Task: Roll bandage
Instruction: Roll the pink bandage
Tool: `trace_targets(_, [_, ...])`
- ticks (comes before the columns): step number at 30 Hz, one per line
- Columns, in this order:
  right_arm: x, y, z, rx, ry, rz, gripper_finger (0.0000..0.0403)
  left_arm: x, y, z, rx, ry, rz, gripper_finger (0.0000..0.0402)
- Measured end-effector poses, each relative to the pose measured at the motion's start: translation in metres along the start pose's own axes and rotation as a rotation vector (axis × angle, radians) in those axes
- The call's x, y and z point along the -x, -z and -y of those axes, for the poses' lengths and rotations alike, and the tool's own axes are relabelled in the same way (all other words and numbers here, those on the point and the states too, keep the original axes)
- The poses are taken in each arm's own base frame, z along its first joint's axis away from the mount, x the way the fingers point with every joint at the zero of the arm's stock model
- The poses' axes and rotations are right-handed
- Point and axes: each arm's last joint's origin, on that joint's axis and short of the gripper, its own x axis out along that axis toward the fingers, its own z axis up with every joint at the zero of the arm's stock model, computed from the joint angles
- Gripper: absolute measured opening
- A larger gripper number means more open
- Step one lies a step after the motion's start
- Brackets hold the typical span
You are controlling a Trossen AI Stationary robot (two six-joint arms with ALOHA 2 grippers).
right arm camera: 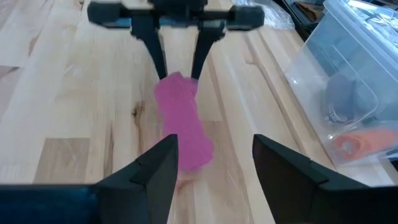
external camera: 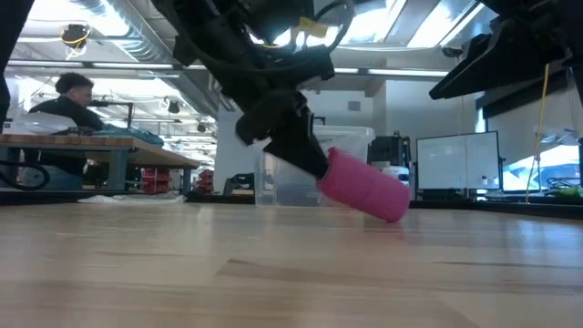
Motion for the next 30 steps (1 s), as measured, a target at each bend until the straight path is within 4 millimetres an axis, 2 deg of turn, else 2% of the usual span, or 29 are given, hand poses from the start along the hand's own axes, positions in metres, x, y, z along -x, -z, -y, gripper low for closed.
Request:
trace_targets(5, [-0.001,-0.001,-0.001,0.001,-0.004,0.008,0.0209,0.004,-0.008,-0.002,0.042,-0.01,0.066,0.0136])
trace_targets(8, [-0.007,0.0,-0.007,0.003,-0.03,0.089,0.0209,0.004,-0.011,-0.002,0.029,-0.015,0.097,0.0136])
trace_targets(11, [-0.023,0.009,-0.01,0.03,-0.073,0.139,0.0209,0.003,-0.01,-0.002,0.029,-0.014,0.092,0.0136])
trace_targets(16, [-0.054,0.018,0.004,0.049,-0.022,0.092,0.0209,-0.001,-0.005,-0.001,0.023,-0.012,0.07,0.0136])
trace_targets(21, [-0.086,0.025,0.015,0.059,-0.183,0.077,0.0209,-0.007,0.001,-0.006,0.028,-0.019,0.035,0.0136])
trace_targets(25, [-0.1,0.029,0.017,0.048,-0.27,0.095,0.0209,-0.007,0.002,-0.008,0.06,-0.024,0.031,0.0136])
trace_targets(30, [-0.114,0.039,0.024,0.085,-0.16,0.051,0.0209,-0.007,0.002,-0.007,0.06,-0.021,0.03,0.0136])
